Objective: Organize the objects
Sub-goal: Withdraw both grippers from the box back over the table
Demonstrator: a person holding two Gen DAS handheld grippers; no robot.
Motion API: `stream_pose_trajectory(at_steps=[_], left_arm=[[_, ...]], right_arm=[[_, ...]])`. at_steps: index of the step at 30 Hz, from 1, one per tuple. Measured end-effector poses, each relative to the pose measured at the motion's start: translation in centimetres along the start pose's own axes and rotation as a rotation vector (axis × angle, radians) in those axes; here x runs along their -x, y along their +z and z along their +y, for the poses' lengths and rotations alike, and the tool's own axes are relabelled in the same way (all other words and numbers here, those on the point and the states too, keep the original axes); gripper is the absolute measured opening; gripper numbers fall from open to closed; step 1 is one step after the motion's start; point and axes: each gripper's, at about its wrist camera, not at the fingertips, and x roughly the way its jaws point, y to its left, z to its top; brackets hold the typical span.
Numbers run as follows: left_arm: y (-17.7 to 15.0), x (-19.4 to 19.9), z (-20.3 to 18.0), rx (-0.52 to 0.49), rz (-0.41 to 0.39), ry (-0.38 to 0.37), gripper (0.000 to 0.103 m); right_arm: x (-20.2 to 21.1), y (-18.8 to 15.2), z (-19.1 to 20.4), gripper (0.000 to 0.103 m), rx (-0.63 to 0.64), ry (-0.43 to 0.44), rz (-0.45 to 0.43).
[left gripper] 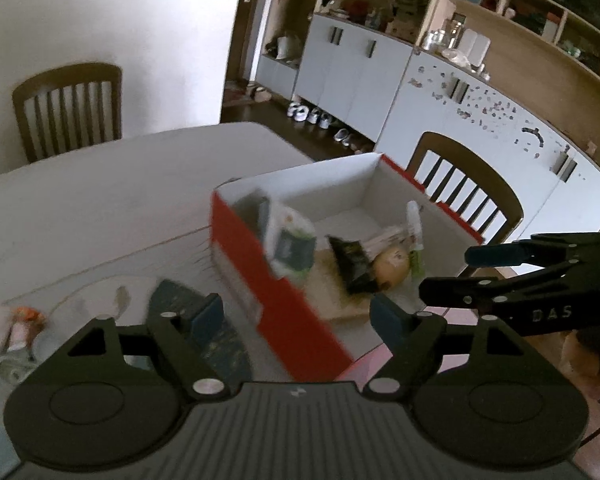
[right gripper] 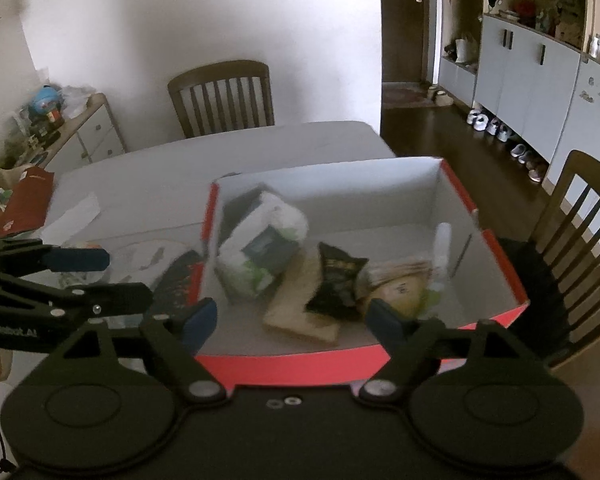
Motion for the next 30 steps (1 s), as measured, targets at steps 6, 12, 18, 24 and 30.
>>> stream_pose_trajectory(at_steps=[6,12,18,24,30], left_arm=[[-1.4,1.4,3.5,0.043,0.018,0.028,0.085],[-2.8,2.8,7.2,0.079,0.020,0.056,0.095],[-4.3,4.1,11.0,0.120,0.009,0.118,0.103],[-5.9,5.2,14.5,0.150,-0.005,0.167,0.103],[-7.7,5.4,17.9,0.147,0.022,0.204,0.103]], right_arm=[[-0.2,-0.5,3.3,0.094,0.015,0.014,-0.013],[-0.7,-0.8,6.6,0.097,0.027,0.015,-0.022],[-1.6,-1.1,9.9,0.097,0.049,0.041,-0.004],[-2.9,-0.9,12.7,0.097,0.065,0.055,0.014],[-4.5,-0.8,15.7,0.097,0.116,0.076,0.047]])
